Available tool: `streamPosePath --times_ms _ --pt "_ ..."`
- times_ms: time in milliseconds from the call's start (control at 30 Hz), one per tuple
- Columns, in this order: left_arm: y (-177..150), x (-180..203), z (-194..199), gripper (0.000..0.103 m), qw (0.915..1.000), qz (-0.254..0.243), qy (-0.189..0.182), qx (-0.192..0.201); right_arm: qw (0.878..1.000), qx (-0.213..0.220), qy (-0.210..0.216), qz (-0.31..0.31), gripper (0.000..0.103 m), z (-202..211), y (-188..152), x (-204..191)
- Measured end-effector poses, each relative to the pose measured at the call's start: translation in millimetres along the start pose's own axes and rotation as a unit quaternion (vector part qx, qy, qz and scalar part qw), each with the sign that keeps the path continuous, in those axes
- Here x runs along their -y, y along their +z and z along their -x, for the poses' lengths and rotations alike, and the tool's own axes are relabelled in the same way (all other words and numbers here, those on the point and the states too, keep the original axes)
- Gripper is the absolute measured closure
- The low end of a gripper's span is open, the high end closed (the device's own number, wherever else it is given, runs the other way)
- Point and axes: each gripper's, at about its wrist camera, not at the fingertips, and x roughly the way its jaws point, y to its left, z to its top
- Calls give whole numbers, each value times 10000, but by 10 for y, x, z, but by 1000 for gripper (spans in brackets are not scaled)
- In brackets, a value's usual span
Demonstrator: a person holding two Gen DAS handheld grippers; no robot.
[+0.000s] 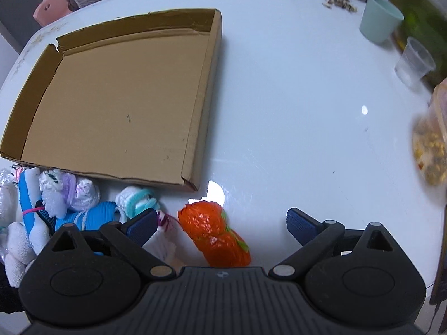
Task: Organize objects
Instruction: 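Grasp the clear bubble-wrap bundle with left tool while right tool grasps the orange bag bundle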
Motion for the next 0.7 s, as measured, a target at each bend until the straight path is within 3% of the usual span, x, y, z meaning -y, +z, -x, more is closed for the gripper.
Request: streamPosePath --times_ms 167,333,400,500,567,633,667,700 --pt "21 33 -122 0 9999 -91 88 -3 9992 -323 -241 44 7 -137 1 -79" --pt "10 36 -329 4 9998 -114 97 -91 9973 -570 -452 39 24 -277 41 -156" --pt "10 40 -390 18 9998 -147 12 -140 9975 -624 -338 5 33 -312 56 -192" --pt "5 33 -386 25 9998 -174 -24 -51 9979 -571 -298 -47 37 -314 94 -240" --pt "2 20 -357 33 9999 -165 -49 3 9982 -516 -285 -124 47 -296 122 -253" --pt "9 3 -318 48 9998 -133 -138 75 9982 -476 -239 -265 67 -276 150 -246" --pt "18 -12 -304 58 9997 -94 -201 86 9981 -479 -181 -345 68 -273 160 -240" --pt "25 -36 -295 58 9995 -22 -299 81 9979 -484 -160 -395 71 -272 169 -248"
